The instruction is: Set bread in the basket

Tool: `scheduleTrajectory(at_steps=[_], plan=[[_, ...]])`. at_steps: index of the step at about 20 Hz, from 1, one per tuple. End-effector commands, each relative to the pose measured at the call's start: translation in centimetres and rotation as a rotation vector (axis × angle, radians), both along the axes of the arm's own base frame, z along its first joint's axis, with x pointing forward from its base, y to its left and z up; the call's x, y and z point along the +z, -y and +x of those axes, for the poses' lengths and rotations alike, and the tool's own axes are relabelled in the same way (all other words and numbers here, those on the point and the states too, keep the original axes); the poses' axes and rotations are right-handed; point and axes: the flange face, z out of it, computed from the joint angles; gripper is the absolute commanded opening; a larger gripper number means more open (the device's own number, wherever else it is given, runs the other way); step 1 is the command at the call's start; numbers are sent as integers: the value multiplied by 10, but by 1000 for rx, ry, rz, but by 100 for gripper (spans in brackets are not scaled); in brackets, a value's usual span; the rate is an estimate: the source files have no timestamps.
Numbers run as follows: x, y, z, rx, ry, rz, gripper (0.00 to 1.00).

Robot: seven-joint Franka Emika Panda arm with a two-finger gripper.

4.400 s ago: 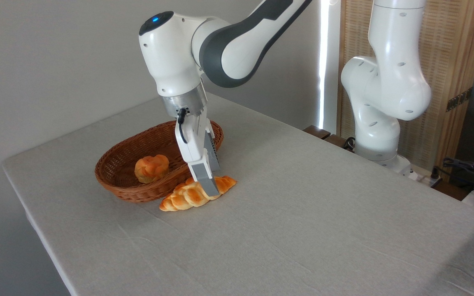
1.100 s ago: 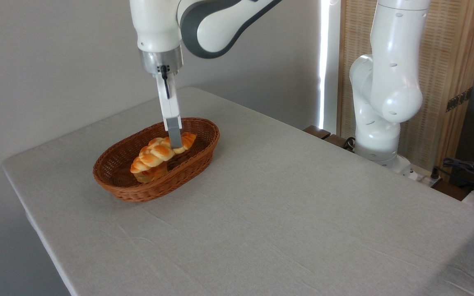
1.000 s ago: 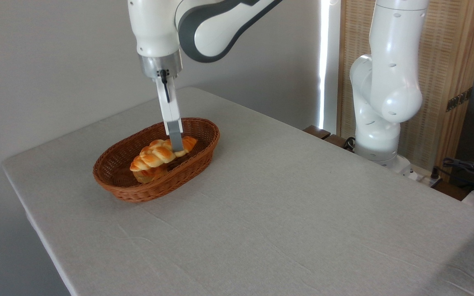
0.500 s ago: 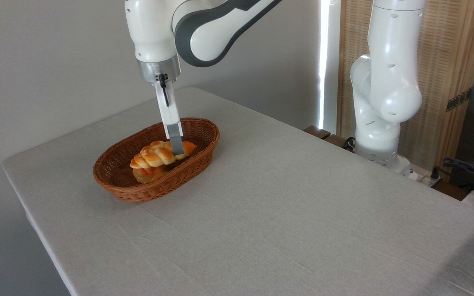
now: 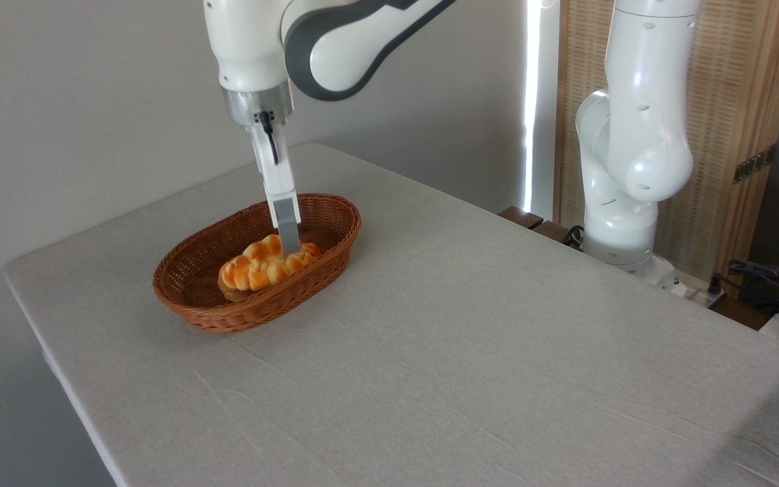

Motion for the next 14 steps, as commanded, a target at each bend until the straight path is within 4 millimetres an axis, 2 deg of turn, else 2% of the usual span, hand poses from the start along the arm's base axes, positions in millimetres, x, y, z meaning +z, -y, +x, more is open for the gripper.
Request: scheduleTrajectory(at_steps=[1, 5, 7, 9, 14], plan=[[37, -6, 3, 55, -53, -27, 100], [48, -35, 12, 110, -51, -32, 100], [50, -62, 23, 152, -45, -30, 100], [48, -98, 36, 199, -26, 15, 100], [54, -154, 55, 321, 27, 122, 100]])
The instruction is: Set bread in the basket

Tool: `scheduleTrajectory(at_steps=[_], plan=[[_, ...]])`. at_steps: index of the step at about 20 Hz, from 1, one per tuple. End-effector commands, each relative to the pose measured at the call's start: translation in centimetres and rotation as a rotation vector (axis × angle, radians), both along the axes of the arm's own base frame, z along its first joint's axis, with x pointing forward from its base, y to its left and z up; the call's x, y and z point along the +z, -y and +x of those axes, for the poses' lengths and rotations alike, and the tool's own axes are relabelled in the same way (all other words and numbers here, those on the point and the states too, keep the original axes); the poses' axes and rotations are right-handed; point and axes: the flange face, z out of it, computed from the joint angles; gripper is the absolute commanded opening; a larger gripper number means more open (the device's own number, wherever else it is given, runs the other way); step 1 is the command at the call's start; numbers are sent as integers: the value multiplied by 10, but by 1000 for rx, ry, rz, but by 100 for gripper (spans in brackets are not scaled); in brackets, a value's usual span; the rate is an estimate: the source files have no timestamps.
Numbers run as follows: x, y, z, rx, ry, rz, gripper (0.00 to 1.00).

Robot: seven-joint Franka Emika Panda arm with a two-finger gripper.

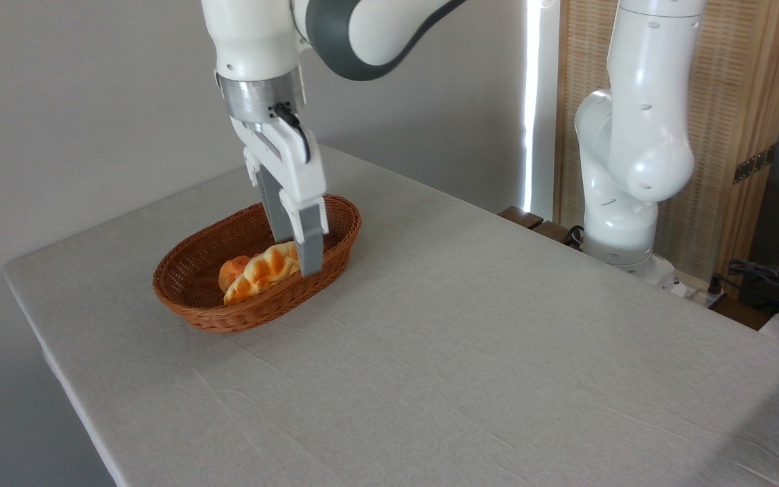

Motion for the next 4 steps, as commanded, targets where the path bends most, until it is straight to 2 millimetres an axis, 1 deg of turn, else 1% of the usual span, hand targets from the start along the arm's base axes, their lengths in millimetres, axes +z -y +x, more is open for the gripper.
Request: scheduleTrajectory(at_steps=[1, 2, 4], plan=[[11, -29, 11, 103, 29, 92, 100], [9, -29, 12, 115, 27, 101, 100], [4, -43, 17, 162, 24, 121, 100]])
